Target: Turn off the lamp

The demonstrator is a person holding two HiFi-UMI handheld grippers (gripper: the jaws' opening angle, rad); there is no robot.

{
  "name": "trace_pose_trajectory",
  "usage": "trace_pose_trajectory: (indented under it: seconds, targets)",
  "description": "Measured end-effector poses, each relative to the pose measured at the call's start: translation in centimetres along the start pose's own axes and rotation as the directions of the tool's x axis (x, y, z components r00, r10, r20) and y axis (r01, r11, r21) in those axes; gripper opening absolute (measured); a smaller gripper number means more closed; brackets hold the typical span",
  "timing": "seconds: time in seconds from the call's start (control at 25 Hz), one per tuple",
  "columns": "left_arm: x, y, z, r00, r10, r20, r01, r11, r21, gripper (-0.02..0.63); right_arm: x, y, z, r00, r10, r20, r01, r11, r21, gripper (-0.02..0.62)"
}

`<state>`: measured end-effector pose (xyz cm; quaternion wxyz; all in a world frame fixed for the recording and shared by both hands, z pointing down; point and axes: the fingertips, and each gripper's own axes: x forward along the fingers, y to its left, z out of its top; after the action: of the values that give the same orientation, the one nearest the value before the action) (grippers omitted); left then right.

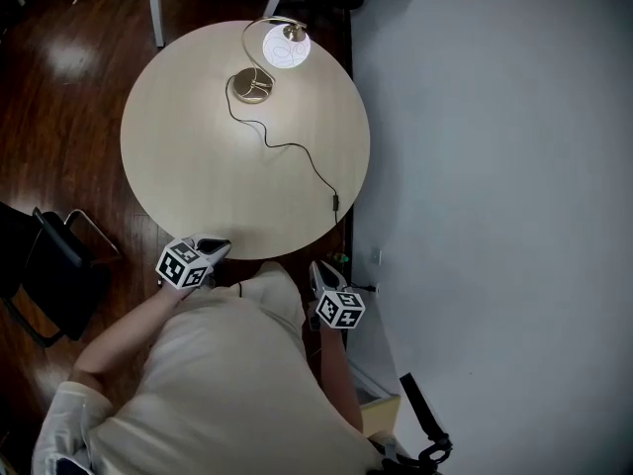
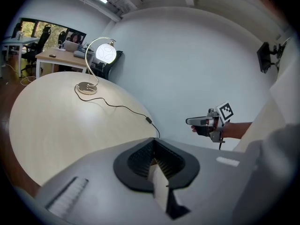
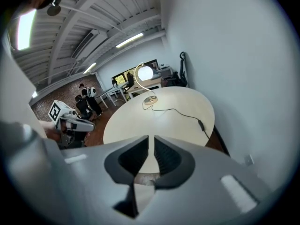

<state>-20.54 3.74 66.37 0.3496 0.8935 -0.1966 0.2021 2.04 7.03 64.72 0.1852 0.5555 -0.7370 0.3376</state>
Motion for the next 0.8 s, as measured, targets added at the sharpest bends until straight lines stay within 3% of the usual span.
trace_pose_trajectory:
  seconds: [0.32, 0.6, 0.8]
  targets:
    - [1.7, 2.0, 0.3, 0.998, 0.065, -0.003, -0.065, 0.994, -0.086, 0.003, 3.9, -2.7, 3.5, 0.998, 0.041, -0.057, -0.046, 0.995, -0.088, 0.037]
    - [4.9, 0.5, 4.4, 0.991, 0.132, 0.014, -0.13, 0.985, -0.118, 0.003, 7.0, -9.8, 7.0, 0.996, 0.038, -0.085, -0.042, 0.998, -0.041, 0.038]
    - [7.5, 0.7, 6.1, 0.986, 0.169, -0.017, -0.17, 0.978, -0.118, 0.003, 10.2, -14.4, 7.9, 0.991, 0.01, -0.137, -0.022, 0.996, -0.086, 0.038]
